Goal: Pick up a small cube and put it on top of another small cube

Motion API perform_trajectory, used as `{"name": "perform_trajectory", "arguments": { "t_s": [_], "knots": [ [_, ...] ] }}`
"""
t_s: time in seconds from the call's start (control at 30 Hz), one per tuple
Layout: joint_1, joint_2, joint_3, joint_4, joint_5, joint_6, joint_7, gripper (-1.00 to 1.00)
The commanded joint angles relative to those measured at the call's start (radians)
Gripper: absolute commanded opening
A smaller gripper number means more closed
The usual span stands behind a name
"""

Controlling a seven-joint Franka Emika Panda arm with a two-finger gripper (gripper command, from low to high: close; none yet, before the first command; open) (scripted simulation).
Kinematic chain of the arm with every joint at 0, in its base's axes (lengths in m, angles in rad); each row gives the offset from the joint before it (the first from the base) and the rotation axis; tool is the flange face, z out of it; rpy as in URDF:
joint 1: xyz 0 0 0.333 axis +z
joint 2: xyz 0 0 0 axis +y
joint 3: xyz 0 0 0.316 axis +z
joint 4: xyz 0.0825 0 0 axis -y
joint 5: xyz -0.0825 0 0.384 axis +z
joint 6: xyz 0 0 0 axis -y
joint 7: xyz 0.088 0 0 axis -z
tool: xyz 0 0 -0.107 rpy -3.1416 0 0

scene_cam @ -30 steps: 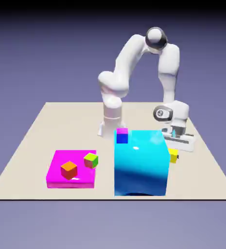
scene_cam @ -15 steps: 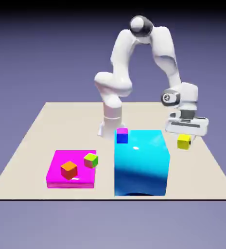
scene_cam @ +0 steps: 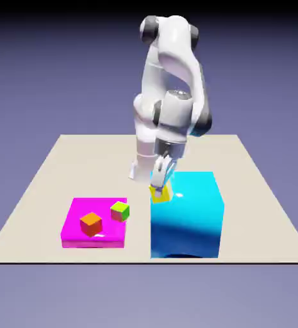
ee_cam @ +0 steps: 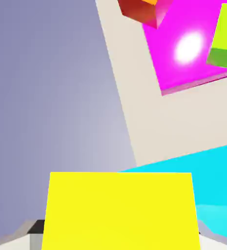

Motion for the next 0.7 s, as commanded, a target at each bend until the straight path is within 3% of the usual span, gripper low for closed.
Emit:
{"name": "perform_trajectory", "arguments": {
  "t_s": [0.0, 0.13, 0.5, 0.53, 0.67],
  "knots": [
    [-0.005, -0.026, -0.019, -0.035, -0.017, -0.045, 0.024, -1.0],
    [0.016, -0.096, -0.033, -0.128, -0.048, -0.114, 0.055, -1.0],
    [-0.359, -0.139, 0.336, -0.192, 0.021, 0.086, 0.019, -1.0],
    [-0.359, -0.139, 0.336, -0.192, 0.021, 0.086, 0.019, 1.0],
    [-0.251, -0.126, 0.229, -0.174, 0.001, 0.028, 0.029, 1.0]
  ]
}}
